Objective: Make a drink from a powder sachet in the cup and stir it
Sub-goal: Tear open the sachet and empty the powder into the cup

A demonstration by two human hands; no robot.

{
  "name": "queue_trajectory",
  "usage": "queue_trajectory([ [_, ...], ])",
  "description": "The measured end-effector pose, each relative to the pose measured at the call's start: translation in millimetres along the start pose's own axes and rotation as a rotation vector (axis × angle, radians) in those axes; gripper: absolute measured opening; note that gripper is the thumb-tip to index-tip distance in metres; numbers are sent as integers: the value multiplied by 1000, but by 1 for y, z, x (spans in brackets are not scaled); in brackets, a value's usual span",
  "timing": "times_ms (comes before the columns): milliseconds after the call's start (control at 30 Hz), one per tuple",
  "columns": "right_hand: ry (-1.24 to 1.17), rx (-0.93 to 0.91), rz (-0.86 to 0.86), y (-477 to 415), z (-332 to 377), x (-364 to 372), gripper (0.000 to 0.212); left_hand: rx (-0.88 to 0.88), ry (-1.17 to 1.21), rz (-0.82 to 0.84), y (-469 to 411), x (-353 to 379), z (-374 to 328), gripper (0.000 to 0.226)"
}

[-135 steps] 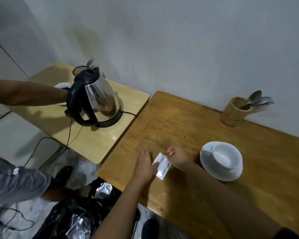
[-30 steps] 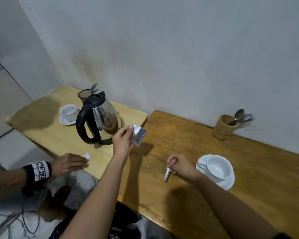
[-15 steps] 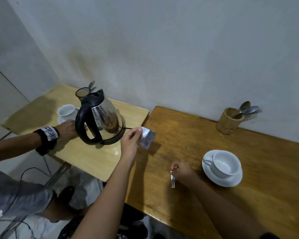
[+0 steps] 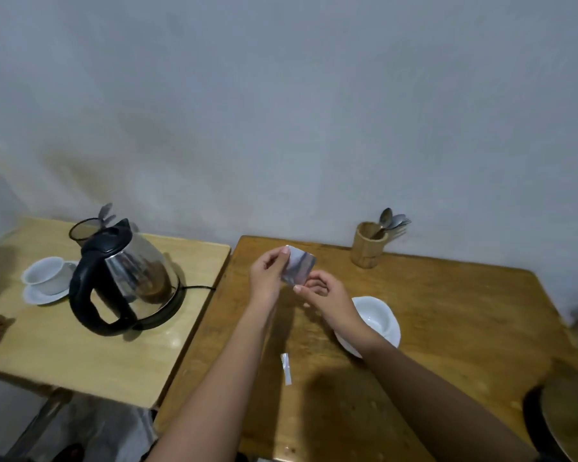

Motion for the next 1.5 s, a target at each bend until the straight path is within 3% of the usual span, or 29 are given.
queue_trajectory([
  [167,-139,-27,-215,9,3,-63,8,2,-18,119,12,52,2,14],
  [400,-338,86,-349,22,-21,-136,6,-10,-210,373,34,108,18,12],
  [467,-281,101,-350,24,-29,-150,3,-6,-312,442,38,121,26,22],
  [567,-190,122,-328,25,-37,-167,15,12,-436,541,41,137,37,49],
  [667,-31,136,-277,26,-39,-178,16,134,-635,634,40,153,41,63],
  [733,93,148,-255,24,-39,-182,15,208,-766,694,37,162,45,59],
  [933,500,139,-173,10,-35,-185,11,341,-1009,717,22,172,64,13],
  [1267,1022,10,175,-8,-22,-155,14,270,-1050,778,26,150,86,17],
  [1500,1100,-52,185,-10,-11,-142,9,90,-938,653,30,132,104,16],
])
Point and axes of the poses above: each hand's wrist, its own y-axis away from the middle knuckle, its own x-axis out of the palm, z = x × y, the point moved 6 cm from there along -y, towards the middle knuckle, and after that the axes turned 4 degrees about x, right-handed, at the moved point
